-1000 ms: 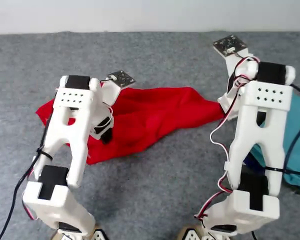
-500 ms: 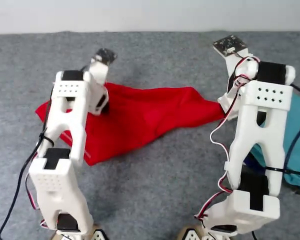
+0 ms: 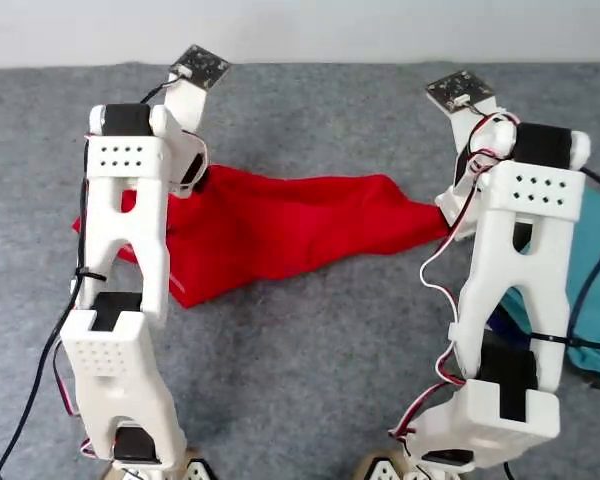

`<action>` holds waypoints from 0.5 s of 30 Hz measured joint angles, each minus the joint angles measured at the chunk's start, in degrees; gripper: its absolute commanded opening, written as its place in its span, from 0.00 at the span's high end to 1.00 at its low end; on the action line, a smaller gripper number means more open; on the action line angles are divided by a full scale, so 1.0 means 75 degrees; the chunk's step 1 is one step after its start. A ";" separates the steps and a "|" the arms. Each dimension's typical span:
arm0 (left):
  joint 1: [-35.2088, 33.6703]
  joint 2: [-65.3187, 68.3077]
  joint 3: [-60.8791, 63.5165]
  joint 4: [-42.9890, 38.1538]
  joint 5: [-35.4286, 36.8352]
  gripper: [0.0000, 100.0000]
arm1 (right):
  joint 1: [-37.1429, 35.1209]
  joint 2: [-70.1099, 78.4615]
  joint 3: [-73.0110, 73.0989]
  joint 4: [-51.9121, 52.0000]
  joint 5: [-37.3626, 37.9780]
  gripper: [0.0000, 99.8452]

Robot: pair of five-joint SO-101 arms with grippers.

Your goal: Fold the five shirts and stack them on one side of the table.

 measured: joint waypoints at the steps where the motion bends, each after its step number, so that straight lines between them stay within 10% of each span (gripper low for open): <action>1: 0.0012 0.0000 -0.0047 0.0188 -0.0082 0.86 | -0.0012 0.0000 0.0000 0.0000 0.0000 0.99; 15: 0.0867 -0.1371 0.2567 0.0352 -0.0914 0.81 | -0.0399 0.0047 0.0000 0.0000 0.0000 0.99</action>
